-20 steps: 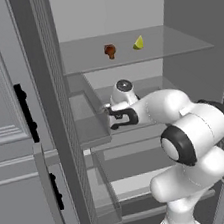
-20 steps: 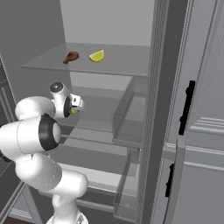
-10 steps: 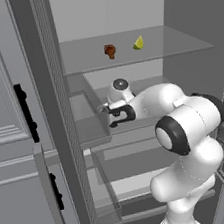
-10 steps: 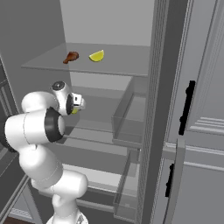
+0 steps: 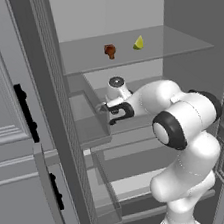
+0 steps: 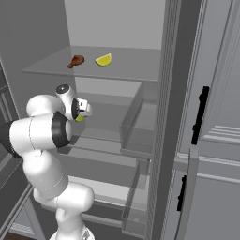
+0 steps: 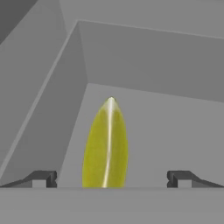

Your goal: Place one lemon wedge and one chicken drumstick in each tupperware on the nearby counter, to pack two identical lunches.

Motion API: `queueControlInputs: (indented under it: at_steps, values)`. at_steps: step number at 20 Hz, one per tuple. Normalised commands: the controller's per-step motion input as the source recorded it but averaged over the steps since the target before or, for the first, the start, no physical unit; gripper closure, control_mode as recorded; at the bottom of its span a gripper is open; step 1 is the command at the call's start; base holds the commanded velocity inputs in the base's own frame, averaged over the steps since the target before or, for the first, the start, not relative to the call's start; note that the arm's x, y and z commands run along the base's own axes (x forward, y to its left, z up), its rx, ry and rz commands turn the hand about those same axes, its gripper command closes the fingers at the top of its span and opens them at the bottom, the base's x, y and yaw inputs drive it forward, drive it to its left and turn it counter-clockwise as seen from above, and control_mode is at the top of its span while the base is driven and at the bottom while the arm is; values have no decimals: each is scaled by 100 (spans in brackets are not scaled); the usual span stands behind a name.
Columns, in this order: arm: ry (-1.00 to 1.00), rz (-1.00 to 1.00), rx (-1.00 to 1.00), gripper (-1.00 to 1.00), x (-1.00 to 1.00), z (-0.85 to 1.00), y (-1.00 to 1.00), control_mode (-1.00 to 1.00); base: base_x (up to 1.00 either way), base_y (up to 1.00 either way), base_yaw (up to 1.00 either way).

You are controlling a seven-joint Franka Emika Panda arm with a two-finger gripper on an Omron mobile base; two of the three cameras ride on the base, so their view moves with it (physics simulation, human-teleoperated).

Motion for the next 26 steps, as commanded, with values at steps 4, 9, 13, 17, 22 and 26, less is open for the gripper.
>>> queueControlInputs:
  at_steps: [4, 9, 13, 17, 22, 26]
  values:
    - [0, 0, -1, -100, 12, -24, 4, -100, 0, 0, 0]
    - [0, 0, -1, -100, 24, -17, 1, -100, 0, 0, 0]
    - [2, 0, -1, -100, 11, -33, 3, -100, 0, 0, 0]
    - [2, 0, 0, -100, 0, -36, 0, -100, 0, 0, 0]
    - [0, 0, 0, -100, 0, -4, 0, -100, 0, 0, 0]
    - [0, 0, 0, 100, 0, -2, 0, -100, 0, 0, 0]
